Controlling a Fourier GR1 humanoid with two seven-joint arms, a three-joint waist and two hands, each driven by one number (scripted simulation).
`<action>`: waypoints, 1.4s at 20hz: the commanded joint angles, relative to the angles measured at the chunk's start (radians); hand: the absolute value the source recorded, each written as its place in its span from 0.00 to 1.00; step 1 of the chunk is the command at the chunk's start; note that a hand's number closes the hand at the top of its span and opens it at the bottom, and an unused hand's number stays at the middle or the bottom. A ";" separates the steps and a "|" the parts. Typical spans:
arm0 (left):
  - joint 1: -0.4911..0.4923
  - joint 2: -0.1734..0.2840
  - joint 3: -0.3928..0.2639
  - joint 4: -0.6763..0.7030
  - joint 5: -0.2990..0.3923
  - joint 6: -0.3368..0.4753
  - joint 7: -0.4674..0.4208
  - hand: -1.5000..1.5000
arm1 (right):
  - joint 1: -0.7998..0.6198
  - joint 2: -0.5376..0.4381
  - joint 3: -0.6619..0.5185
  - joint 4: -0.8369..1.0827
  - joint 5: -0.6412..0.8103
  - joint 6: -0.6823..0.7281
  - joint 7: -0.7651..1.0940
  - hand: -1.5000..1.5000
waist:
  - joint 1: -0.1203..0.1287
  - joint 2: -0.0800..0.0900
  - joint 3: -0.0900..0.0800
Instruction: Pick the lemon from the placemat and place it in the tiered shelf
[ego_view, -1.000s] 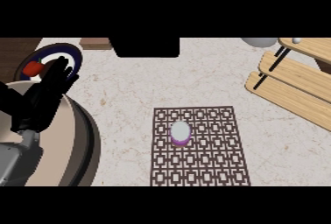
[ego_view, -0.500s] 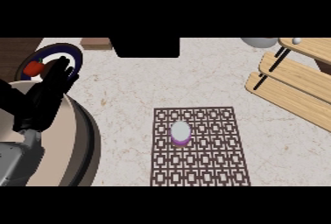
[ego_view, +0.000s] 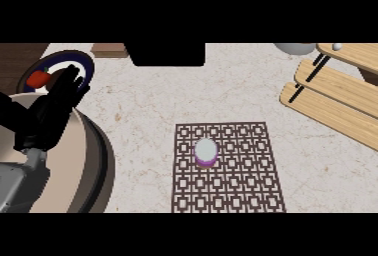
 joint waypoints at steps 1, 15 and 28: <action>0.173 -0.058 -0.072 0.136 0.000 0.005 0.054 0.50 | -0.028 0.031 -0.081 0.006 -0.053 -0.070 -0.011 0.00 | -0.009 0.024 -0.032; 0.202 -0.042 -0.041 0.108 0.023 0.004 0.047 0.50 | -0.027 -0.063 -0.275 0.034 -0.037 -0.238 0.013 0.00 | -0.033 0.019 -0.034; 0.229 -0.022 -0.012 0.099 0.025 0.019 0.061 0.50 | 0.103 -0.204 -0.562 0.068 -0.210 -0.114 -0.034 0.00 | -0.092 0.007 -0.030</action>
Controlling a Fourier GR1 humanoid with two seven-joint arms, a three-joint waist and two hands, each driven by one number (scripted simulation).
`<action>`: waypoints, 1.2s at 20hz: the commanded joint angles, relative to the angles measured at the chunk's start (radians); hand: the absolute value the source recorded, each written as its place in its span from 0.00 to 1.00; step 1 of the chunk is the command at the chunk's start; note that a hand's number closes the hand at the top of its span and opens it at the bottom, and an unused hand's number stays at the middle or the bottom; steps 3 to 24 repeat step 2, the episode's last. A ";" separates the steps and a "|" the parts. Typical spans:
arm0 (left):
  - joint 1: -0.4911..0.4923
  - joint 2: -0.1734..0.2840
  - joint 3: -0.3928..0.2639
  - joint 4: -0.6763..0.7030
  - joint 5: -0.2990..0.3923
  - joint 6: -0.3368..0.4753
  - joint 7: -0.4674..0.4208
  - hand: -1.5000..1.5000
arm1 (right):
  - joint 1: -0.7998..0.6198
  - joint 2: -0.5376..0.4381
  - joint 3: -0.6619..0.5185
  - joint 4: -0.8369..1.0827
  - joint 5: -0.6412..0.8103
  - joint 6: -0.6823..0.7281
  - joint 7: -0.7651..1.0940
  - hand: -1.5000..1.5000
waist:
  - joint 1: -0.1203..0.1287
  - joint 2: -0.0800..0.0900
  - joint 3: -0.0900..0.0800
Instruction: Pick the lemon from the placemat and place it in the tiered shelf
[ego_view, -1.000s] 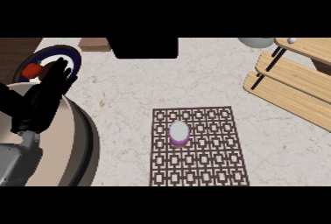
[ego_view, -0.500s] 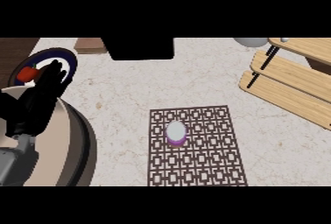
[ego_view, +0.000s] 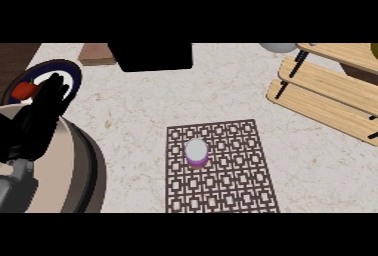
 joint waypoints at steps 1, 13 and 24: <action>0.171 -0.067 -0.076 0.116 -0.003 0.016 0.058 0.50 | 0.068 -0.041 -0.084 0.011 -0.068 0.091 -0.036 0.00 | -0.025 0.023 -0.030; 0.155 -0.052 -0.055 0.125 0.002 0.014 0.062 0.50 | 0.063 -0.044 -0.089 -0.012 -0.082 0.102 -0.031 0.00 | -0.021 0.024 -0.032; 0.155 -0.052 -0.055 0.125 0.002 0.014 0.062 0.50 | 0.063 -0.044 -0.089 -0.012 -0.082 0.102 -0.031 0.00 | -0.021 0.024 -0.032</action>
